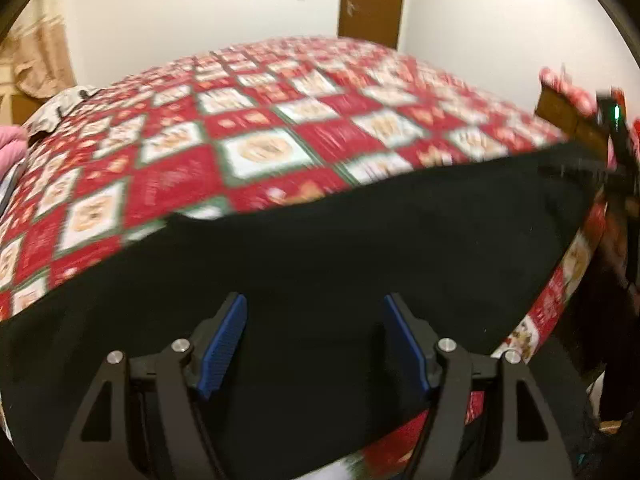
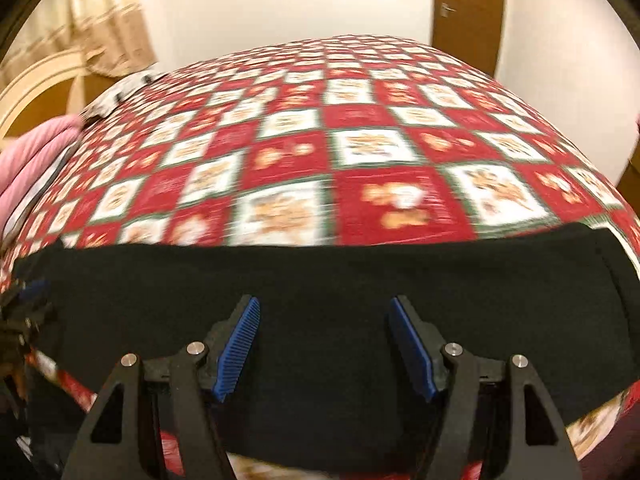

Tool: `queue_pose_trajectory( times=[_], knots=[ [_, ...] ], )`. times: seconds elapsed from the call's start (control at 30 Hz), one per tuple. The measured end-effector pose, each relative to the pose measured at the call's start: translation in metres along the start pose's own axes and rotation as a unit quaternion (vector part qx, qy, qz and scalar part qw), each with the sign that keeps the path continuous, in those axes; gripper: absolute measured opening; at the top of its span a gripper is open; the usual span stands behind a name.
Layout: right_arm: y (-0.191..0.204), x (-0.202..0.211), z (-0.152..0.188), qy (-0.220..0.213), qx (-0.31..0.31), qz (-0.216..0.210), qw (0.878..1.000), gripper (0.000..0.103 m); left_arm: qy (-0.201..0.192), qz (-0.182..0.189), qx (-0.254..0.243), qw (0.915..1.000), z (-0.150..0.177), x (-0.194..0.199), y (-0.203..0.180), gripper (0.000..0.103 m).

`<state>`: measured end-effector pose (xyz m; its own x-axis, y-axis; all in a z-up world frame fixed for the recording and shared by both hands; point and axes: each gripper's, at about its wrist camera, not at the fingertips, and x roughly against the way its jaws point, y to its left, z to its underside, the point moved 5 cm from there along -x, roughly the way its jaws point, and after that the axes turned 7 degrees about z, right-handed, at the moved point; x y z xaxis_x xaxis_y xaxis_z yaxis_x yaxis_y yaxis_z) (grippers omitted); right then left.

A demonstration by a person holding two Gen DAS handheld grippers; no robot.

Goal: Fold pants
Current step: 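Grasp the pants edge with the right tool and lift it toward the left tool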

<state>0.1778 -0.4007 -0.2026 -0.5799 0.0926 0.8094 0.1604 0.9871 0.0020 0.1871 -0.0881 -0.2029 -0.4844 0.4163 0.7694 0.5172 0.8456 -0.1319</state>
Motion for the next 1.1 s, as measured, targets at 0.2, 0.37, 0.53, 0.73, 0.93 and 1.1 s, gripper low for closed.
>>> queue_pose_trajectory(
  times=[0.2, 0.37, 0.53, 0.73, 0.93, 1.1],
  knots=[
    [-0.081, 0.056, -0.042, -0.080, -0.052, 0.027, 0.995, 0.068, -0.001, 0.017, -0.044, 0.9989, -0.008, -0.006, -0.031, 0.073],
    [-0.162, 0.051, -0.051, -0.055, -0.112, 0.059, 0.990, 0.068, -0.008, 0.016, -0.031, 0.9994, -0.014, -0.013, -0.031, 0.073],
    [-0.182, 0.037, -0.041, -0.024, -0.136, 0.020, 0.990, 0.067, -0.014, 0.015, -0.018, 0.9996, -0.017, -0.016, -0.033, 0.073],
    [-0.181, 0.014, -0.026, 0.002, -0.137, -0.005, 0.991, 0.032, -0.019, 0.013, -0.010, 0.9997, -0.018, -0.016, -0.032, 0.073],
    [-0.171, 0.020, -0.034, -0.027, -0.119, 0.006, 0.992, 0.012, -0.024, 0.009, -0.018, 0.9995, -0.020, -0.022, -0.033, 0.078],
    [-0.169, 0.009, -0.041, -0.023, -0.105, 0.038, 0.994, 0.012, -0.032, 0.010, -0.008, 0.9994, -0.022, -0.021, -0.033, 0.078]
  ],
)
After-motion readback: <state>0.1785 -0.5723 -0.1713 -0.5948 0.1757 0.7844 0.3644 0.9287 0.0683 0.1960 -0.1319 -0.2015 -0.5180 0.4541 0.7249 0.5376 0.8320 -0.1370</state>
